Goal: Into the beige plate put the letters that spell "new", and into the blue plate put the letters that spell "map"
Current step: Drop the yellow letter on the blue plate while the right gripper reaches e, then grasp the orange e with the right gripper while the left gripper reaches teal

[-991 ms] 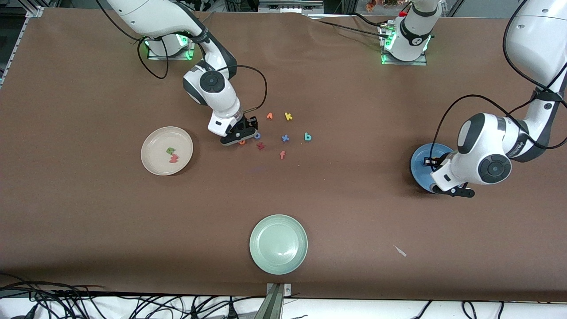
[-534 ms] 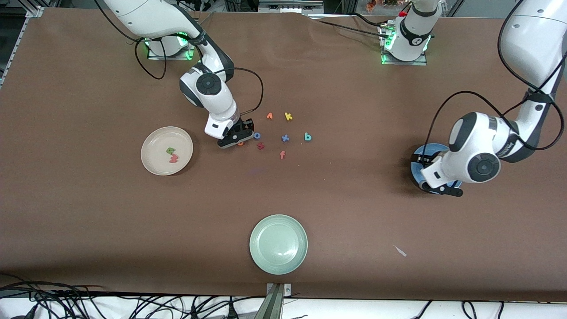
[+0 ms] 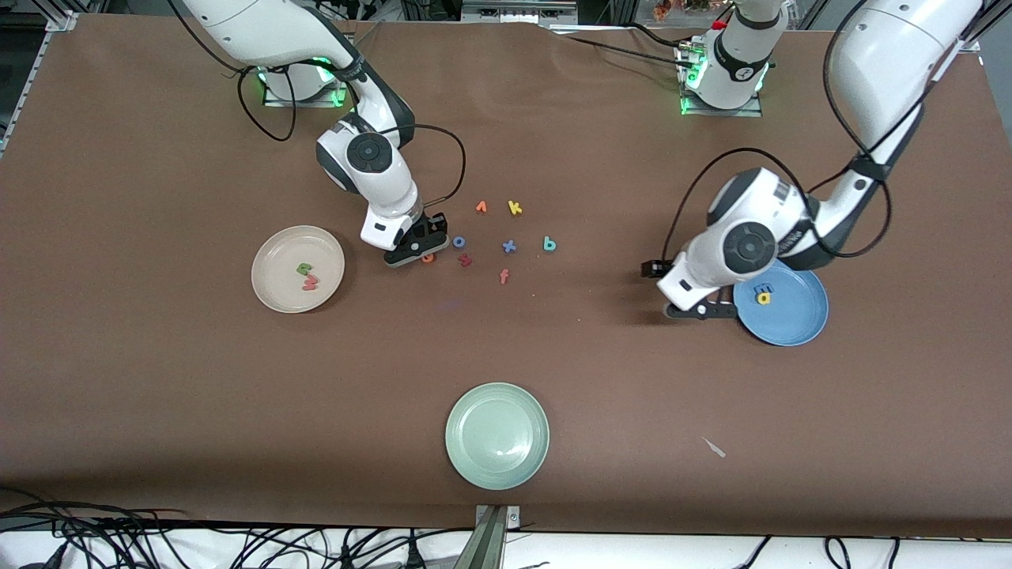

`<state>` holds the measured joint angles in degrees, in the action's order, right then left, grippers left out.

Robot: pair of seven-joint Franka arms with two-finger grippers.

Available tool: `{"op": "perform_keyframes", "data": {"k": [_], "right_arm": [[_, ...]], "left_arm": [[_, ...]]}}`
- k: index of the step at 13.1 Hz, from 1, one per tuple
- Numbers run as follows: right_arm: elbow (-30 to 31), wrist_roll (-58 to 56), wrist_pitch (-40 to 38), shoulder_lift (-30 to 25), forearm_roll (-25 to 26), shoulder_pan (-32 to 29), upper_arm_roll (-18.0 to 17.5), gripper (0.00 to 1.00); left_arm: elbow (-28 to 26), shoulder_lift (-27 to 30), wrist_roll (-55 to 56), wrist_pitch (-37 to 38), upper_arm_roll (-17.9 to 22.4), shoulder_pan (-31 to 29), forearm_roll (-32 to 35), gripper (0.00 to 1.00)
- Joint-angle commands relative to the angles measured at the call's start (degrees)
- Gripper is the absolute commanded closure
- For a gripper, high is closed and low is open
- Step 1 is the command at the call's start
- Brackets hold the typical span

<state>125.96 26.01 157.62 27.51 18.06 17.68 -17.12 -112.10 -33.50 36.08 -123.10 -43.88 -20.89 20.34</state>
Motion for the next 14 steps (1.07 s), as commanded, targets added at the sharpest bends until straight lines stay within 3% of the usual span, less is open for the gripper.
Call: {"op": "perform_keyframes", "data": {"k": [1, 5, 10, 14], "right_arm": [[-0.2, -0.1, 1.8, 0.5, -0.1, 0.3, 0.2, 0.39], [-0.4, -0.8, 1.8, 0.6, 0.3, 0.3, 0.2, 0.52], [-0.5, -1.1, 2.8, 1.1, 0.7, 0.3, 0.2, 0.54], [-0.5, -1.2, 4.6, 1.8, 2.0, 0.3, 0.2, 0.57]], "left_arm": [[-3.2, 1.3, 8.5, -4.3, -1.3, 3.1, 2.1, 0.0], [-4.3, 1.2, 18.2, -8.7, -1.2, 10.4, 4.8, 0.0], [-4.4, -2.2, 33.3, -13.1, -1.1, 16.2, 15.3, 0.03], [-2.3, -4.6, 34.9, -13.3, -0.5, 19.8, 15.4, 0.07]]}}
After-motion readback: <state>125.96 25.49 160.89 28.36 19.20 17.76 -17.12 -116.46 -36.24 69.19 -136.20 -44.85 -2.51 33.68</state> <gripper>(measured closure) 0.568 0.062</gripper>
